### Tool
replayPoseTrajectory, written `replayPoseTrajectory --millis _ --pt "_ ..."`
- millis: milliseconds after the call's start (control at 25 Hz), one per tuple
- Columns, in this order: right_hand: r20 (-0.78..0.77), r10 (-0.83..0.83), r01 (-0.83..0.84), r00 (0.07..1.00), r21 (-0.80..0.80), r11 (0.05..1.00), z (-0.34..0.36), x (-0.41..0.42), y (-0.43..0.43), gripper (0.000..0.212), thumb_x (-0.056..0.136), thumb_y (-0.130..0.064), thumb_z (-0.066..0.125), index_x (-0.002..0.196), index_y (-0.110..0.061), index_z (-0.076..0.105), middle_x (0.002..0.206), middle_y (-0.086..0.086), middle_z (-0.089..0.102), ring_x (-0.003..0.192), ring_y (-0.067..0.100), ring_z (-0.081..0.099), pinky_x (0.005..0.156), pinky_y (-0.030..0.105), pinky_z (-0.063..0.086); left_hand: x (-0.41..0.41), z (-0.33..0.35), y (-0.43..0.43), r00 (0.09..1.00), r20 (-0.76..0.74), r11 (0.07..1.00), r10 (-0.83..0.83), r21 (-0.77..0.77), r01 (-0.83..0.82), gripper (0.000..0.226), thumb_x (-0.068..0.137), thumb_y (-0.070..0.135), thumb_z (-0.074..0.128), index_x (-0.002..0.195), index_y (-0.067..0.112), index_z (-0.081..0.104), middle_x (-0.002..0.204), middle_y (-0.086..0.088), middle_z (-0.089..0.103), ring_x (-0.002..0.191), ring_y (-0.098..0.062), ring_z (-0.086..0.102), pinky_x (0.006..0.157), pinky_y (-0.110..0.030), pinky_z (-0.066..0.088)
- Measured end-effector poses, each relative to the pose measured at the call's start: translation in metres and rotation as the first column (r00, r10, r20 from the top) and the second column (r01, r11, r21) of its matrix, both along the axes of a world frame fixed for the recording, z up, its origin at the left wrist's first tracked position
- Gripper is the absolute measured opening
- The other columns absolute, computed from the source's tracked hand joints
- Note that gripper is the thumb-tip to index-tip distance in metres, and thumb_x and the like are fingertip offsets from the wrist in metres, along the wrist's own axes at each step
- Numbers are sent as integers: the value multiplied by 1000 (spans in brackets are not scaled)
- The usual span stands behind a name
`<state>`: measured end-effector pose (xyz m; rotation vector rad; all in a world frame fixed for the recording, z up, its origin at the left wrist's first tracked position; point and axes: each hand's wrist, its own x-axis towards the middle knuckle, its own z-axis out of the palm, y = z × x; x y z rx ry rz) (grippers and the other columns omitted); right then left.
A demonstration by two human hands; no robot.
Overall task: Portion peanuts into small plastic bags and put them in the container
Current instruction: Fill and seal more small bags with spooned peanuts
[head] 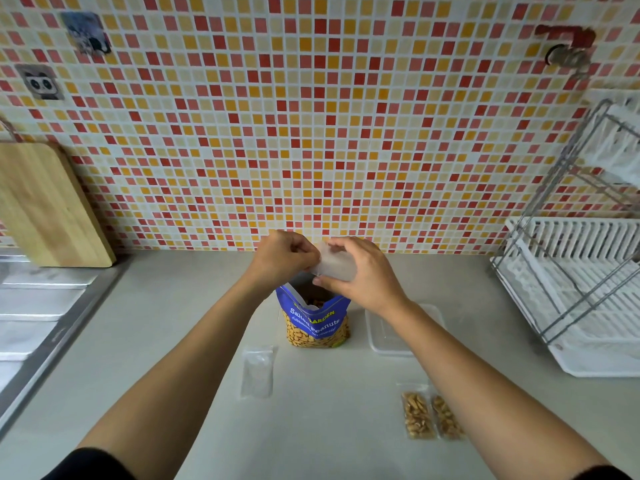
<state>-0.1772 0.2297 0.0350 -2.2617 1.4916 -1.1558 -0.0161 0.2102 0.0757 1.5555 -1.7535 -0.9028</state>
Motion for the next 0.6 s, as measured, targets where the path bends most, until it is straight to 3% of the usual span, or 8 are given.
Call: replayPoseTrajectory --millis 200,360,600 --pt "7 -17 17 1000 22 1000 -4 -1 0 74 65 -54 75 125 -15 55 109 -3 66 102 18 59 94 34 42 0 -3 -3 1000 11 1000 -13 -17 14 6 81 8 66 83 7 72 75 0 67 65 -4 59 56 -12 45" --pt "-47 -58 58 997 8 998 -6 1 -1 71 65 -67 61 120 -22 58 106 -11 66 99 15 58 90 32 38 -2 -7 -7 998 60 1000 -3 -29 5 8 80 8 66 84 5 72 79 -5 68 67 -9 59 60 -16 49" --pt "-56 -146 146 988 -4 989 -8 6 0 50 69 -53 69 110 -25 60 103 -13 66 98 14 58 89 36 36 -4 -11 -11 993 120 998 -6 -64 14 6 81 10 66 83 8 71 72 1 63 67 -8 57 58 -15 47"
